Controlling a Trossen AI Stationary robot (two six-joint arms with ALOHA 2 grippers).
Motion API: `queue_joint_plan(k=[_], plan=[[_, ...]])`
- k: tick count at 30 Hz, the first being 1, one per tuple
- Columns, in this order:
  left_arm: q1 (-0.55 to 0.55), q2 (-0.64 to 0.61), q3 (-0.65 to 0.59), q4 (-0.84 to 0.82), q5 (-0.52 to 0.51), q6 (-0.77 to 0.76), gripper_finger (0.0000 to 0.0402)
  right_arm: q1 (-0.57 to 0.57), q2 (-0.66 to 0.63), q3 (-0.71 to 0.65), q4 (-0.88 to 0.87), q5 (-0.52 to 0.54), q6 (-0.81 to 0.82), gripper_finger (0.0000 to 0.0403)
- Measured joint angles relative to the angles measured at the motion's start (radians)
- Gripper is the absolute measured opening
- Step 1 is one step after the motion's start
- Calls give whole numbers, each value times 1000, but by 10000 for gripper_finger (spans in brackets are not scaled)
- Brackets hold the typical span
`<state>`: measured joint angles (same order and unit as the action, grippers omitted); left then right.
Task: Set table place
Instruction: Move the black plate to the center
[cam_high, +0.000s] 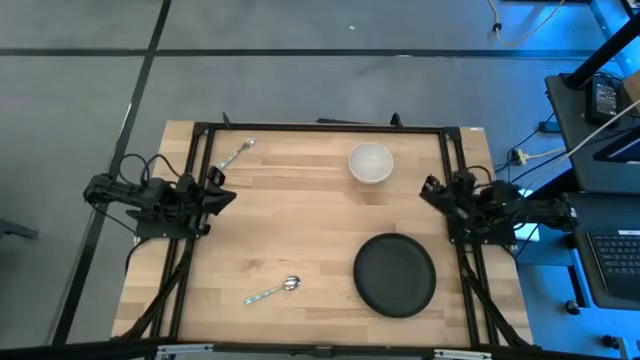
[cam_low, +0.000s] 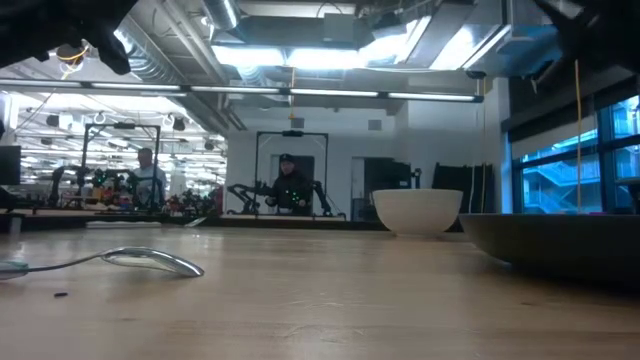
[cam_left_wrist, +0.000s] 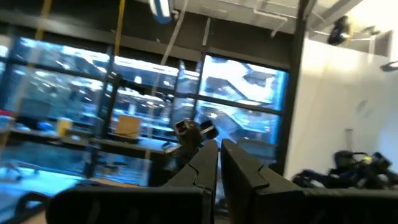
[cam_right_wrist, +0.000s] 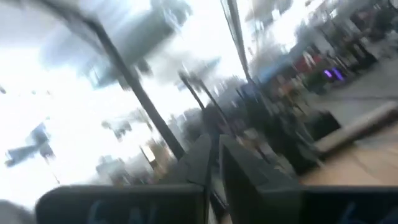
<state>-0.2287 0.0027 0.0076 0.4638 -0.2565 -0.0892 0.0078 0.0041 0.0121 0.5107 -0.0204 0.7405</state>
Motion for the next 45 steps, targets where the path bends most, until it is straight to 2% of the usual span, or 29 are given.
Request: queue_joint_plan(k=[2, 5, 7, 12, 15, 22, 25, 29, 33, 40, 45], plan=[[0, 0, 0, 27, -6, 18, 14, 0, 2, 16, 65, 55, 9, 36], [0, 0, 0, 125, -15, 39, 14, 0, 3, 76, 68, 180, -107, 36], [0, 0, 0, 196, -13, 30, 14, 0, 20, 125, 68, 220, -180, 36], [0, 0, 20, 417, -13, -54, 14, 0, 138, 266, 61, 202, -254, 36], [0, 0, 46, 477, -13, -92, 14, 0, 250, 363, 37, 185, -279, 36], [0, 0, 136, 488, -22, 33, 14, 0, 493, 561, -58, 185, -330, 36], [0, 0, 197, 400, 9, -15, 14, 0, 567, 626, -77, 184, -402, 35], [0, 21, 341, 95, 8, -86, 14, 0, 640, 701, -80, 152, -484, 36], [0, 112, 517, -151, -42, -111, 14, 0, 678, 764, -81, 120, -515, 36], [0, 274, 783, -389, -45, 0, 23, 0, 697, 810, -194, 106, -538, 36], [0, 372, 879, -432, -103, 131, 53, 0, 737, 810, -217, 106, -540, 36]])
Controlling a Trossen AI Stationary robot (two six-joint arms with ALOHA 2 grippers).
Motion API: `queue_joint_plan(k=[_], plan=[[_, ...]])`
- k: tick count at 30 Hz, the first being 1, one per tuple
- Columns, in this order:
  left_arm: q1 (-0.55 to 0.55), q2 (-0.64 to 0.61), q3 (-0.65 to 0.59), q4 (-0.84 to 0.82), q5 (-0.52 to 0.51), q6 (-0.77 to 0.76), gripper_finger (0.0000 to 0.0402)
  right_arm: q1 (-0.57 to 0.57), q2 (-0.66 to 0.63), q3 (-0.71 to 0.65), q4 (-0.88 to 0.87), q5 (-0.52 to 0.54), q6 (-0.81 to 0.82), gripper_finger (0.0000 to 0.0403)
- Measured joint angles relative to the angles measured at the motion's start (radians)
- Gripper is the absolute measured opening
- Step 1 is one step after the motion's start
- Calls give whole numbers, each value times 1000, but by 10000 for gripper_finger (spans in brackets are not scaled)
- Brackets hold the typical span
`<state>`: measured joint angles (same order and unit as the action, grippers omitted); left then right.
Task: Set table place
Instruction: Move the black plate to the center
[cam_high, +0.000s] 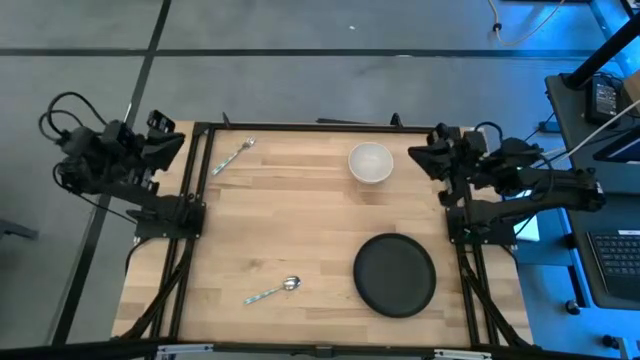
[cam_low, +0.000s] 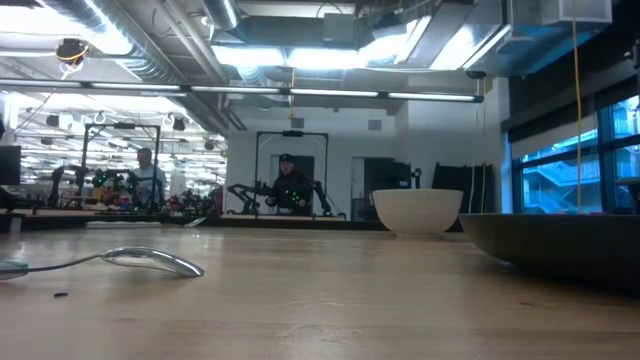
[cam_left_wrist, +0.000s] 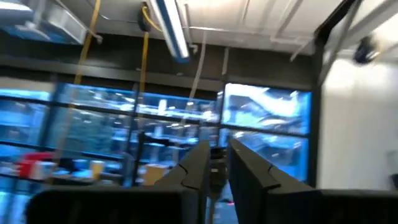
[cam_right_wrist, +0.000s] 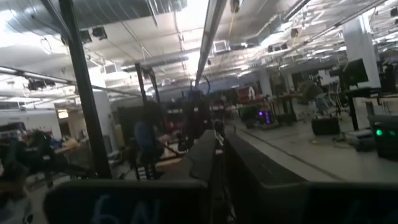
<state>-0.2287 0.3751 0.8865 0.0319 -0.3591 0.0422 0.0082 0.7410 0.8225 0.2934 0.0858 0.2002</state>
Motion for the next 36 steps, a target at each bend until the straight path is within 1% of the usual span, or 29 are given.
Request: queue_joint_plan(k=[3, 5, 7, 11, 15, 22, 28, 30, 36], plan=[[0, 30, 20, 1, -57, 45, 70, 0, 34, 1, -5, 0, 0, 36], [0, 37, 22, 0, -92, 46, 76, 0, 59, 1, -21, 0, -2, 36], [0, 38, 22, 1, -106, 41, 78, 0, 88, 1, -25, 0, -3, 36], [0, 37, 22, 5, -106, 36, 75, 0, 143, 1, -20, 24, -32, 36], [0, 37, 22, 5, -105, 14, 74, -3, 170, 1, -13, 26, -50, 36], [0, 37, 22, 5, -104, 14, 74, -12, 176, 1, 33, 19, 37, 36], [0, 37, 22, 5, -103, 21, 73, -17, 182, 1, 56, 27, -1, 36], [0, 37, 22, 5, -103, 34, 73, -24, 187, 1, 55, 47, 8, 36], [0, 37, 22, 2, -103, 65, 73, -25, 209, 1, 48, 53, 24, 36]])
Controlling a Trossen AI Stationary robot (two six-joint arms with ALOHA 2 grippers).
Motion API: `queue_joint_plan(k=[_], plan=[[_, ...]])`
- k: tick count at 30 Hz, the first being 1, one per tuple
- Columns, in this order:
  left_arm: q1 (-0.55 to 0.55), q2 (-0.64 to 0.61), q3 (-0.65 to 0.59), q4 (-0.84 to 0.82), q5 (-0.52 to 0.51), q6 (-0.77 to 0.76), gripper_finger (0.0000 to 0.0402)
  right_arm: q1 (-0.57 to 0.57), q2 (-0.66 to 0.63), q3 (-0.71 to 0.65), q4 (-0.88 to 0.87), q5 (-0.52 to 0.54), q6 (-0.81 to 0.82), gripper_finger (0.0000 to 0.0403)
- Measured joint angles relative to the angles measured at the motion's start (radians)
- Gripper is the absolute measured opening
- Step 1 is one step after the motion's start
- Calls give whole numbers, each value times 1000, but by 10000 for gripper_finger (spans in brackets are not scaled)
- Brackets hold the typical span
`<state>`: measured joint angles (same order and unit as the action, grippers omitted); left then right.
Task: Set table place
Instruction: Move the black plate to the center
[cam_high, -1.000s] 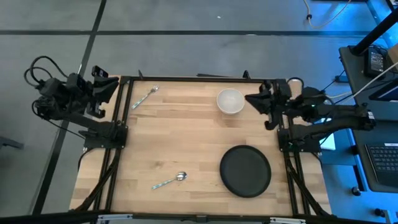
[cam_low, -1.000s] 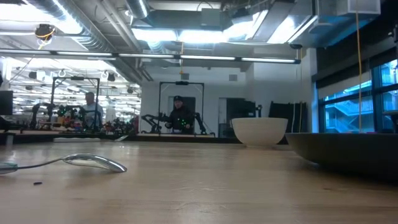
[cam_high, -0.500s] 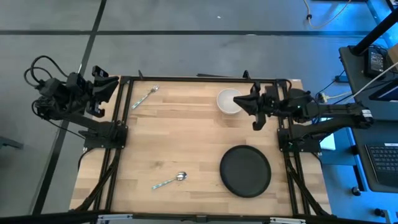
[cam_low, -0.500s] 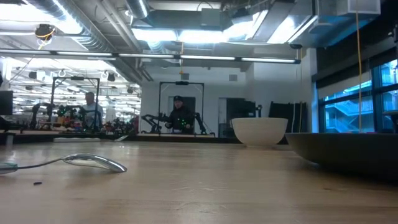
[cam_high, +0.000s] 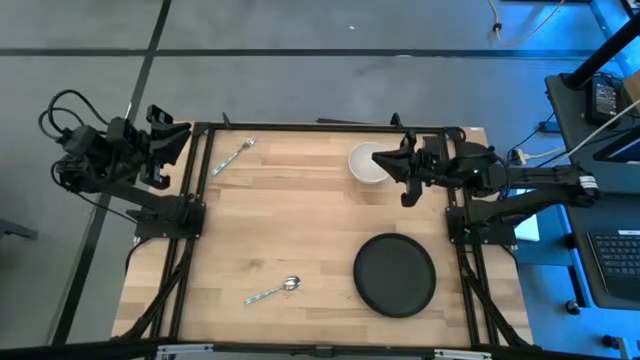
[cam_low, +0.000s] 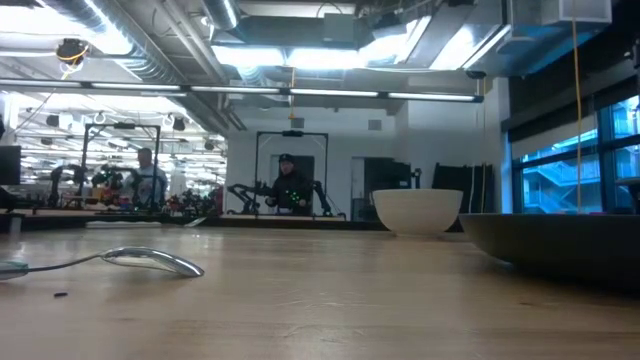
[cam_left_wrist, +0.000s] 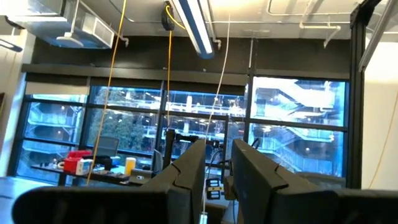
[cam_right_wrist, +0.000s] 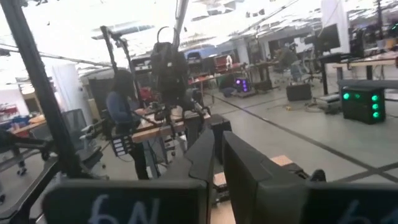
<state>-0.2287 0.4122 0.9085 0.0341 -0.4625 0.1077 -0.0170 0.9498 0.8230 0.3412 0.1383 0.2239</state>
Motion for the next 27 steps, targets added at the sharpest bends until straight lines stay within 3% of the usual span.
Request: queue_joint_plan(k=[27], plan=[[0, 0, 0, 0, 0, -19, 73, -6, 17, 0, -19, 0, -51, 36]])
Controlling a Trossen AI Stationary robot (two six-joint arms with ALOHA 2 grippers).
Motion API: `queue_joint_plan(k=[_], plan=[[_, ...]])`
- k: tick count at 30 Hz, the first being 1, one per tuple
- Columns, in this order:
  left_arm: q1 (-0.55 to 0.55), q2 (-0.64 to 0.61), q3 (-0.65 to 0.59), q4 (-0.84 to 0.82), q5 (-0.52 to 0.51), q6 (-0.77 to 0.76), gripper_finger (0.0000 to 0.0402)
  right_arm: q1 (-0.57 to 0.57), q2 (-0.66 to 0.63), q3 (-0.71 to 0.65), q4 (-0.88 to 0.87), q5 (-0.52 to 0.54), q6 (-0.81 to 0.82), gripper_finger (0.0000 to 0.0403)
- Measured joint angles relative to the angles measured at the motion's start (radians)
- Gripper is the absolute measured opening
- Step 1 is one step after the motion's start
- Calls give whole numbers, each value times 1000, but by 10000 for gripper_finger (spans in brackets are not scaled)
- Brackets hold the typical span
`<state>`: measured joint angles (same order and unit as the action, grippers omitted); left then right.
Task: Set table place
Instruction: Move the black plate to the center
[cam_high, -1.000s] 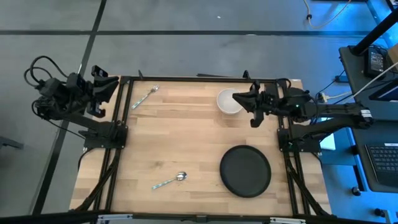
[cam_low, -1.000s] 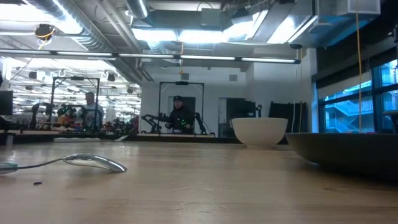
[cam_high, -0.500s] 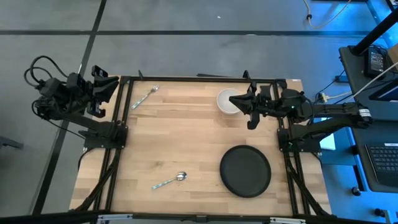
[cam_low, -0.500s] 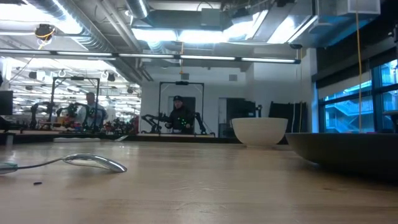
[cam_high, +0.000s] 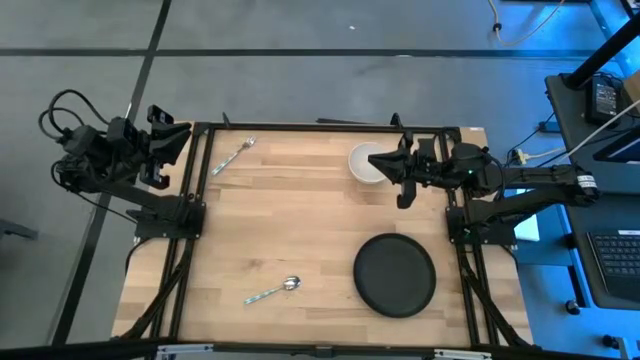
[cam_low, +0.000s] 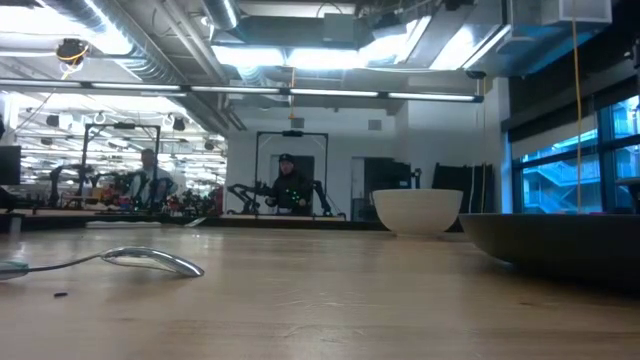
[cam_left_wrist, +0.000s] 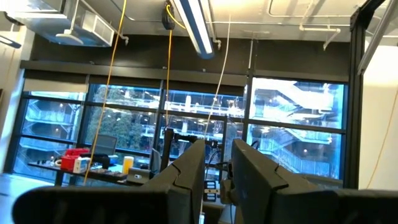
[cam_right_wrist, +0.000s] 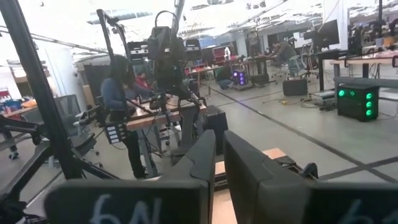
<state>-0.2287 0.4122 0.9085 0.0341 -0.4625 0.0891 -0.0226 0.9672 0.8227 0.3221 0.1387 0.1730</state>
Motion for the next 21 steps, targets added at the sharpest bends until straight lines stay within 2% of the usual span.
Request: queue_joint_plan(k=[5, 8, 12, 15, 21], plan=[[0, 0, 0, 0, 0, -1, 73, 0, 0, 0, 7, -2, -162, 36], [0, 0, 0, 0, 0, -1, 73, 0, 0, 0, 22, -61, -272, 39], [0, 0, 0, 0, 0, -1, 73, 1, 0, 0, 21, -122, -380, 72], [0, 0, 0, 0, 0, -1, 73, 1, 0, 0, 36, -101, -311, 115], [0, 0, 0, 0, 0, -2, 73, 0, 0, 0, 39, 46, -105, 205]])
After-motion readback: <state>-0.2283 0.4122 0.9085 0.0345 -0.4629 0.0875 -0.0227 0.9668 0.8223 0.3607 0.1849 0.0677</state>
